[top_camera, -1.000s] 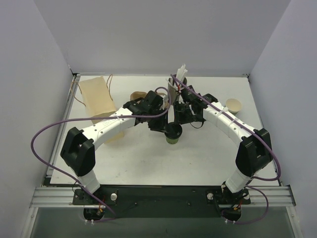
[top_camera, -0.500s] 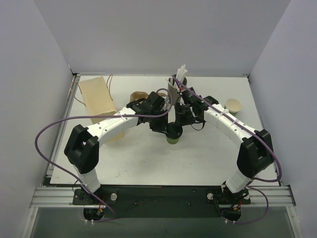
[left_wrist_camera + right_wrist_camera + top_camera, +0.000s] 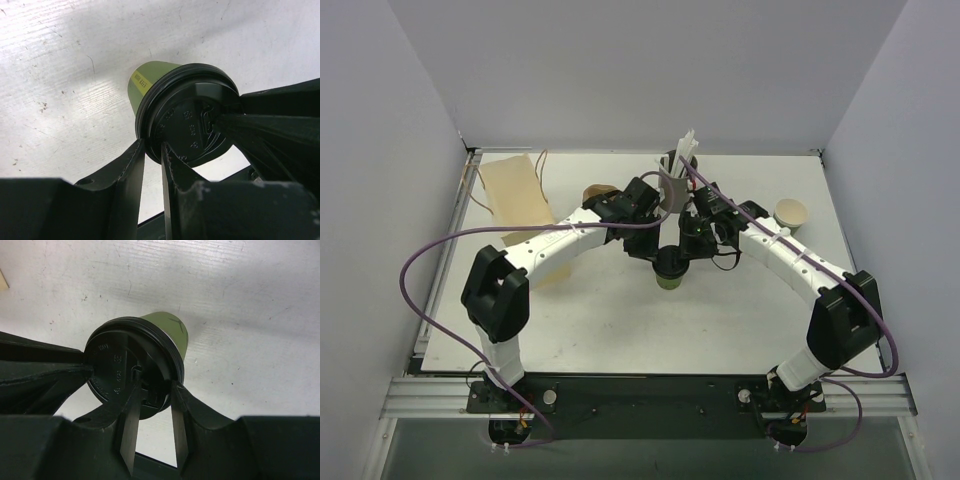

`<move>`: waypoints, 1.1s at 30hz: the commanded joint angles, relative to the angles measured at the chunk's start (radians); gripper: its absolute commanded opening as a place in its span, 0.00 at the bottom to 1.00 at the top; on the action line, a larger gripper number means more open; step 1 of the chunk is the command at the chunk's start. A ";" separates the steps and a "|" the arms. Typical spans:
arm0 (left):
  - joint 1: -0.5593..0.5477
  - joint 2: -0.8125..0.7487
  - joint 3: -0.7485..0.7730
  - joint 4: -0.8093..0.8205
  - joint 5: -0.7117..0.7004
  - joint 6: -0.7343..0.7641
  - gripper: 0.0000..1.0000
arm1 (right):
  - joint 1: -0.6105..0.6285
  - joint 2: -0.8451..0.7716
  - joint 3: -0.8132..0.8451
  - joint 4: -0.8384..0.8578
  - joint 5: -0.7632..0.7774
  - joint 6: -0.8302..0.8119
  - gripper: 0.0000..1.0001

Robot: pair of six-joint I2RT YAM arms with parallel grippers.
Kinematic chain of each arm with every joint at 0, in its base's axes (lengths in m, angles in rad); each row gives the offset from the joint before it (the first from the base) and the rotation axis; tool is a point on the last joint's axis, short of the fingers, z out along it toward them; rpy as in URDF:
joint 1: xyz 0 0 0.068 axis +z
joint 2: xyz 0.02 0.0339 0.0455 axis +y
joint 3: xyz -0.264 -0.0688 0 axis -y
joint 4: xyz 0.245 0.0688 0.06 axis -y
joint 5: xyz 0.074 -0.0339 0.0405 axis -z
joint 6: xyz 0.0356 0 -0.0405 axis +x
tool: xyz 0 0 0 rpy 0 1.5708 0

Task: Pack the takeout coffee

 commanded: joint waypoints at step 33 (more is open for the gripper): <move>-0.004 0.049 -0.049 -0.002 -0.061 0.031 0.29 | 0.124 0.077 -0.174 -0.022 0.133 0.206 0.20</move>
